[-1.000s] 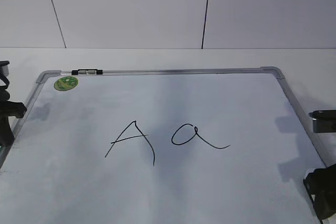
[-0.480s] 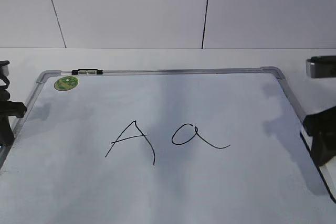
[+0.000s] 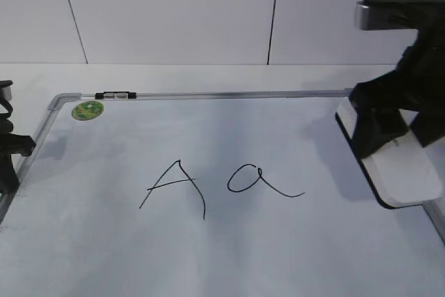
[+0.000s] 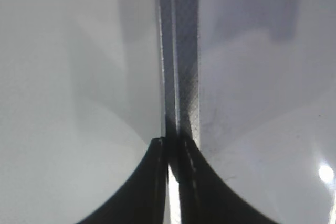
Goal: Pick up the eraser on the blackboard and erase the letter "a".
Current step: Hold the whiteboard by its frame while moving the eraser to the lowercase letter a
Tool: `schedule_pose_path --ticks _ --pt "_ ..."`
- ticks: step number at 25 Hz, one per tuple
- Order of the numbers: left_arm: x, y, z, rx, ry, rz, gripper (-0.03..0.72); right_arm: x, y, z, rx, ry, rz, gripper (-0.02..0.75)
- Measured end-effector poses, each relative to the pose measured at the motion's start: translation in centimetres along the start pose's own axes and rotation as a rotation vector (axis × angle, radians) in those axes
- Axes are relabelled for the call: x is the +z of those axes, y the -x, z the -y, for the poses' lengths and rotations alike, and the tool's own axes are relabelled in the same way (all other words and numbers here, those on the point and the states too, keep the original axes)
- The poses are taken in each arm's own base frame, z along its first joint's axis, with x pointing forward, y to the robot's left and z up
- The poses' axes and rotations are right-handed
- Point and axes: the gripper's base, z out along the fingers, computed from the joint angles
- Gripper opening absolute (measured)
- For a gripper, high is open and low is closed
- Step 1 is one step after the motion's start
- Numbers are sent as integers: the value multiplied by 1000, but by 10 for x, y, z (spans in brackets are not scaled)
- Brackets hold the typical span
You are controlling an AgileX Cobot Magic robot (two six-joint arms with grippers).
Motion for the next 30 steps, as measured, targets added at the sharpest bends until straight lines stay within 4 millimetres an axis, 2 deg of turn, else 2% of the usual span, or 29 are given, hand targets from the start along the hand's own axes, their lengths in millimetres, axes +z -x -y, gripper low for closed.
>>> schedule_pose_path --ticks 7,15,30 --pt "0 0 0 -1 -1 0 17 13 34 -37 -118 25 -11 560" --pt "0 0 0 -1 -1 0 17 33 64 -46 -123 33 -26 560" --pt "0 0 0 -1 -1 0 17 130 82 -63 -147 118 -213 560"
